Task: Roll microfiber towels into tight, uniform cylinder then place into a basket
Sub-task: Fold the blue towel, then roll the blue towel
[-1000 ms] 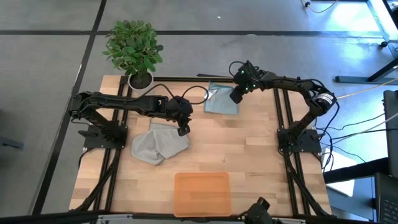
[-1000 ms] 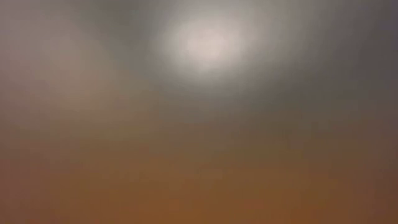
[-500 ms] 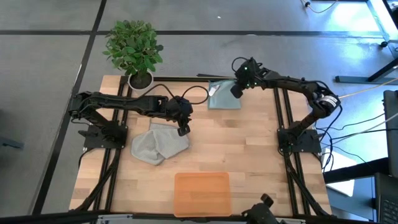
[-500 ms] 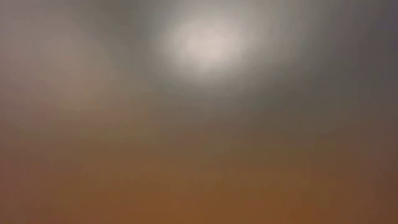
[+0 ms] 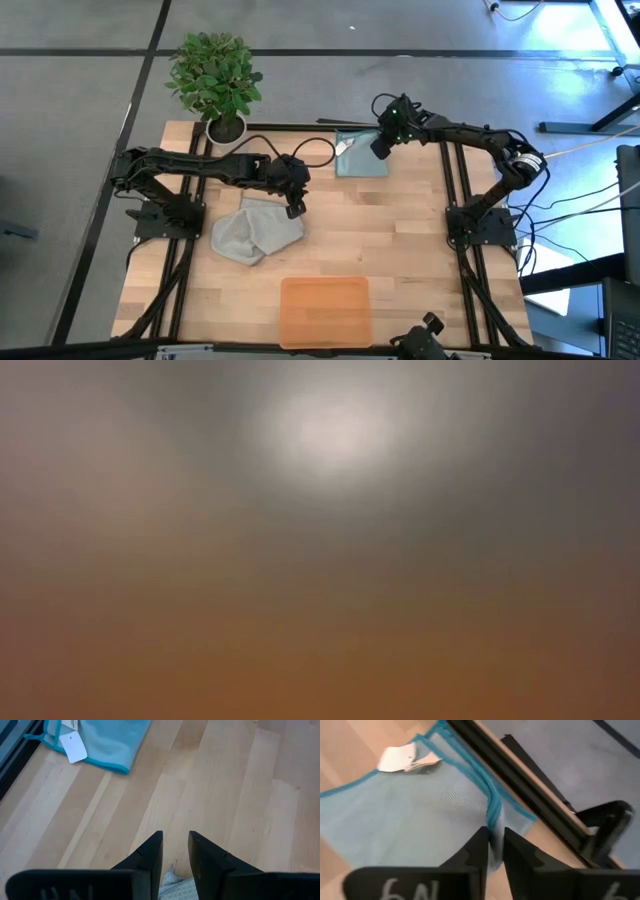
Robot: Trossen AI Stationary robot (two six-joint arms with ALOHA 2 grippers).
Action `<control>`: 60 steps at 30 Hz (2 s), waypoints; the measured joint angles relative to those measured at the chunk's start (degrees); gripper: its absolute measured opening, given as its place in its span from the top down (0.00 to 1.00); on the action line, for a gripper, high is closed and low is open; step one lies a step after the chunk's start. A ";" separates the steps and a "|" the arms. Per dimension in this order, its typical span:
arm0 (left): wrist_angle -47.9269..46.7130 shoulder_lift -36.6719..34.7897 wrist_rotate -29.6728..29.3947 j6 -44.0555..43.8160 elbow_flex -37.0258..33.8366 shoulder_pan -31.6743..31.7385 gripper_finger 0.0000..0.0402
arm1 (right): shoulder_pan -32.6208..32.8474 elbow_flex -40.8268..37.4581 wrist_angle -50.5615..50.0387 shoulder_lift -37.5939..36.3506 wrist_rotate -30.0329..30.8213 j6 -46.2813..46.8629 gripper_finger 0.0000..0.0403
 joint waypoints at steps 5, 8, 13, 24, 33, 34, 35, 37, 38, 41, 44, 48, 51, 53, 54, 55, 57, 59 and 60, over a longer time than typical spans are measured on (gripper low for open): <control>0.00 0.00 0.00 -0.01 0.00 0.00 0.79 | -0.05 0.00 0.00 0.00 1.34 -0.07 0.74; 0.00 0.00 0.00 -0.01 0.00 0.00 0.79 | -0.01 -0.02 0.06 0.00 1.40 -0.13 0.66; 0.00 0.00 0.00 -0.23 0.00 0.00 0.79 | -0.05 1.53 -2.95 -1.18 -5.75 1.34 0.58; 0.17 0.00 -0.02 -0.23 -0.02 0.06 0.79 | 3.23 -4.68 -2.93 -1.40 -18.15 2.98 0.56; 1.05 0.00 -0.04 -0.28 -0.02 0.15 0.79 | 5.10 -13.45 8.38 -1.38 -13.75 10.45 0.56; 1.05 0.00 -0.04 -0.30 -0.02 0.15 0.79 | 5.11 -14.23 9.19 -1.38 -12.89 11.65 0.56; 1.05 0.00 -0.04 -0.30 -0.02 0.15 0.79 | 5.11 -14.94 10.23 -1.38 -12.30 12.51 0.56; 1.05 0.00 -0.04 -0.32 -0.02 0.15 0.79 | 5.06 -15.93 11.21 -1.38 -12.18 13.52 0.56; 1.07 0.00 -0.04 -0.32 -0.02 0.15 0.79 | 5.06 -16.32 11.13 -1.38 -12.27 13.50 0.56; 1.06 0.00 -0.04 -0.30 -0.02 0.15 0.79 | 5.62 -17.40 10.69 -1.38 -12.42 13.53 0.56; 1.05 0.00 -0.04 -0.30 -0.02 0.15 0.79 | 6.54 -18.60 10.64 -1.38 -12.41 13.60 0.56; 1.07 0.00 -0.04 -0.32 -0.04 0.15 0.79 | 8.26 -19.84 11.34 -1.56 -12.34 15.02 0.56; 1.06 0.00 -0.04 -0.32 -0.04 0.15 0.79 | 10.32 -20.02 10.82 -1.62 -12.55 16.10 0.56; 1.06 0.00 -0.04 -0.32 -0.04 0.15 0.79 | 11.90 -20.04 10.52 -1.62 -13.37 16.47 0.56; 1.07 0.00 -0.04 -0.32 -0.04 0.15 0.79 | 12.79 -20.04 10.43 -1.60 -14.32 16.69 0.56; 1.07 0.00 -0.04 -0.34 -0.04 0.09 0.79 | 13.84 -20.08 10.32 -1.57 -15.29 17.39 0.56; 1.05 0.00 -0.04 -0.32 -0.04 0.09 0.79 | 16.18 -20.11 10.10 -1.57 -16.25 18.28 0.56; 1.05 0.00 -0.02 -0.33 -0.04 0.09 0.79 | 18.66 -20.11 9.81 -1.55 -16.26 18.95 0.56; 1.02 0.00 -0.02 -0.34 -0.04 0.09 0.79 | 20.04 -20.11 9.75 -1.53 -16.25 18.98 0.56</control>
